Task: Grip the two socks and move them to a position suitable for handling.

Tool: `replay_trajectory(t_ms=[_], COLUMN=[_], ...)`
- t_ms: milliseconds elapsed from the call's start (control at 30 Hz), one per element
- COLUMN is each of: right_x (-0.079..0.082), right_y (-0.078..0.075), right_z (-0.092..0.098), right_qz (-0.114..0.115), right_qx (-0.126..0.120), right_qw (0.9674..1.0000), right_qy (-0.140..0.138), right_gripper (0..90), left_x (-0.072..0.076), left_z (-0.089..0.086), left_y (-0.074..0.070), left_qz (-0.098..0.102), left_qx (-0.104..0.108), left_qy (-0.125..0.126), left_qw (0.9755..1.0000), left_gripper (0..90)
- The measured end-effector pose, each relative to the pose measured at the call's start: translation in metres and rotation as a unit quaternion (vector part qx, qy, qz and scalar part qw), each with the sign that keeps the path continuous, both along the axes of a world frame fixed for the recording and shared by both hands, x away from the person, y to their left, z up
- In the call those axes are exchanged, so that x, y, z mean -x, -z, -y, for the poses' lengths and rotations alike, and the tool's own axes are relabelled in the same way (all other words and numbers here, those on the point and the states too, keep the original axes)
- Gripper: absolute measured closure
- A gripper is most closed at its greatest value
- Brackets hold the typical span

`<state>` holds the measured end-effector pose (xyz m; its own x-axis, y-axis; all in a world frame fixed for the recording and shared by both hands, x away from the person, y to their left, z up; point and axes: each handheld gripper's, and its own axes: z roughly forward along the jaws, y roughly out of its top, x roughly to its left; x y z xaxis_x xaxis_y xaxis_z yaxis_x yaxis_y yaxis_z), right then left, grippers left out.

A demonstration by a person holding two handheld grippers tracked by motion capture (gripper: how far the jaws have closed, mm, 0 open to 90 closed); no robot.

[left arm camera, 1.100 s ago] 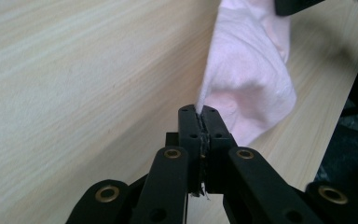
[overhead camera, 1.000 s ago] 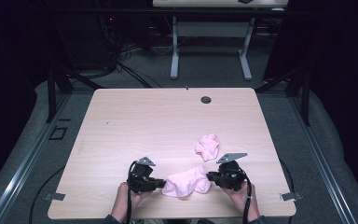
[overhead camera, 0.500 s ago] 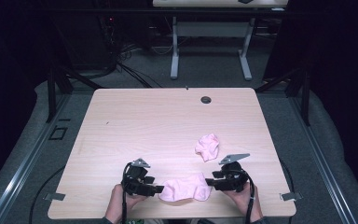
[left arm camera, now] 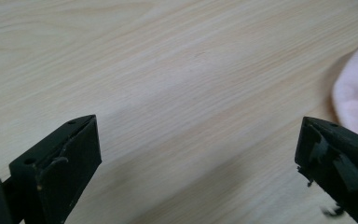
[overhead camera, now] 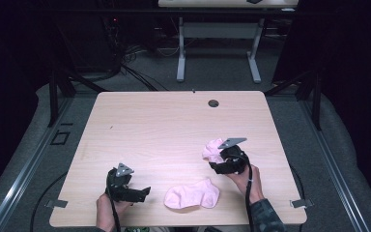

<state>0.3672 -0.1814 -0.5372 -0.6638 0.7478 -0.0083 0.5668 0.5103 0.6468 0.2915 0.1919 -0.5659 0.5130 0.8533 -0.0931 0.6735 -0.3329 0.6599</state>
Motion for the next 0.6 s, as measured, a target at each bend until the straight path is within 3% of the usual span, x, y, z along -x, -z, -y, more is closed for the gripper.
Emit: replay_trajectory(t_ms=[133, 200, 233, 333, 500, 600], right_x=[-0.019, -0.025, -0.029, -0.030, -0.031, -0.032], right_y=[0.014, 0.020, 0.025, 0.027, 0.027, 0.028], right_z=[-0.012, -0.015, -0.017, -0.017, -0.013, -0.012], right_qz=[-0.016, -0.020, -0.021, -0.022, -0.020, -0.020], right_qx=[0.029, 0.048, 0.050, 0.047, 0.042, 0.032], right_qw=[0.9994, 0.9985, 0.9984, 0.9985, 0.9989, 0.9993], right_qy=[-0.012, -0.016, -0.014, -0.017, -0.009, -0.007], right_gripper=[43.5, 48.8, 55.6, 61.0, 83.1, 84.5], left_x=[0.001, 0.001, 0.000, 0.000, 0.000, 0.000], left_z=[-0.004, -0.004, -0.004, -0.003, -0.001, 0.000], left_y=[0.002, 0.002, 0.002, 0.001, 0.001, 0.001], left_qz=[0.010, 0.007, 0.006, 0.009, 0.011, 0.013], left_qx=[-0.004, -0.003, -0.002, -0.001, 0.001, 0.000], left_qy=[-0.007, -0.007, -0.007, -0.005, -0.002, -0.001], left_qw=[0.9999, 1.0000, 1.0000, 0.9999, 0.9999, 0.9999], left_gripper=[0.4, 0.4, 0.4, 0.5, 1.2, 1.9])
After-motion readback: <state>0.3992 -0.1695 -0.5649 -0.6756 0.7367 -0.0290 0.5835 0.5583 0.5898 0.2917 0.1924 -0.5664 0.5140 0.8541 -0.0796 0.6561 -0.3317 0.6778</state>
